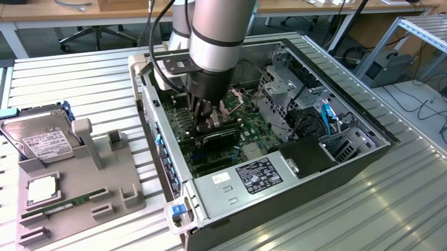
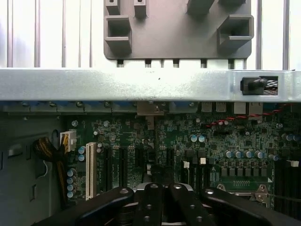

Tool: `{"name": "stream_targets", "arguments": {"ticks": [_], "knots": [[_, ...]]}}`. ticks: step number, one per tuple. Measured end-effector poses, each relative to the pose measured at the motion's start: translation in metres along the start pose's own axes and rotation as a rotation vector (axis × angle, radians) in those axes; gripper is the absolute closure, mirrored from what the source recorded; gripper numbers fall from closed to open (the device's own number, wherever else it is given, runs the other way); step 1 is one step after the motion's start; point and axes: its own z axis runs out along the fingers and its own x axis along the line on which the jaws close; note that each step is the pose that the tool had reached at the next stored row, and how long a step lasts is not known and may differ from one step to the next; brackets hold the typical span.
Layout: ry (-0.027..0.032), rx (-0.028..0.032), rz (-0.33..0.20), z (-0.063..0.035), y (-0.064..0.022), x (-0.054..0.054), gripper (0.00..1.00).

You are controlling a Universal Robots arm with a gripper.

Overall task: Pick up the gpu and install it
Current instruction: 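Press down on the gpu until it lock into place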

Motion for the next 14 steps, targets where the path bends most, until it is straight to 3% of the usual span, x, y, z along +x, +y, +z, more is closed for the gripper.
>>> {"name": "stream_targets", "arguments": {"ticks": [8,14], "knots": [[0.0002,0.0022,0.000,0.0004,0.0084,0.006,0.89],[0.0005,0.0098,0.000,-0.0048,0.0135,0.006,0.89]]}}
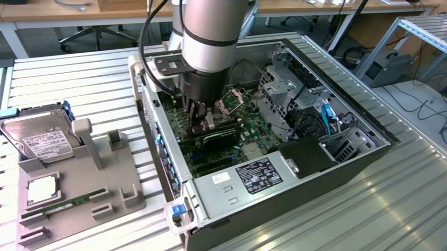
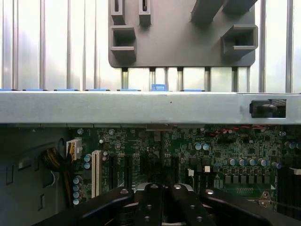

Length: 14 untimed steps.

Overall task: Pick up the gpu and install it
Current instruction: 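Press down on the gpu until it lock into place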

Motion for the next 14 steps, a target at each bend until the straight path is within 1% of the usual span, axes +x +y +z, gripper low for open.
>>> {"name": "stream_targets", "arguments": {"ticks": [3,7,10,14], "knots": [[0.0001,0.0033,0.000,-0.0037,0.0021,0.000,0.89],[0.0001,0.0076,0.000,-0.0057,0.0058,0.000,0.89],[0.0001,0.0114,0.000,-0.0058,0.0100,0.000,0.89],[0.0002,0.0180,0.000,-0.0058,0.0173,0.000,0.89]]}}
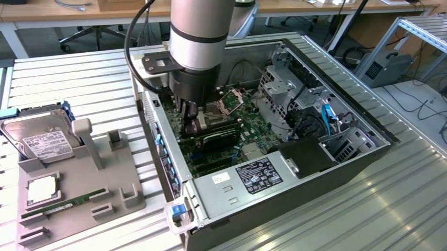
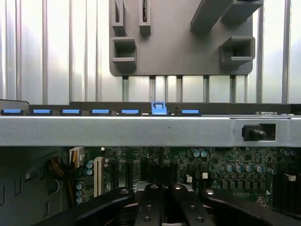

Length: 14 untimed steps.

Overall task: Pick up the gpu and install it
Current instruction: 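Press down on the gpu until it lock into place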

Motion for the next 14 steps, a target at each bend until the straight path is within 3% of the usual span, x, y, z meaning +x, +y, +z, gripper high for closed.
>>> {"name": "stream_targets", "arguments": {"ticks": [14], "knots": [[0.0002,0.0092,0.000,0.0007,0.0160,0.000,0.89]]}}
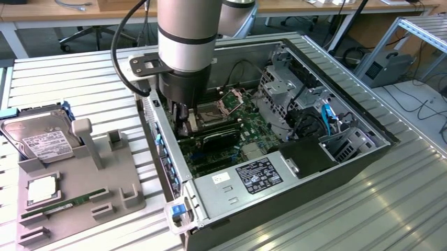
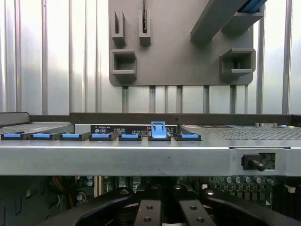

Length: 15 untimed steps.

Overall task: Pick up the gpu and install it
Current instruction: 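Press down on the gpu until it lock into place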

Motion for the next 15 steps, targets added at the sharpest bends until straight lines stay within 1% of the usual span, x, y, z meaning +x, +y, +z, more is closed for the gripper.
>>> {"name": "stream_targets", "arguments": {"ticks": [5,11,15], "knots": [[0.0001,0.0011,0.000,0.0001,0.0031,0.0000,0.89],[0.0002,0.0013,0.000,0.0001,0.0041,0.0000,0.89],[0.0001,0.0019,0.000,0.0003,0.0070,0.0000,0.89]]}}
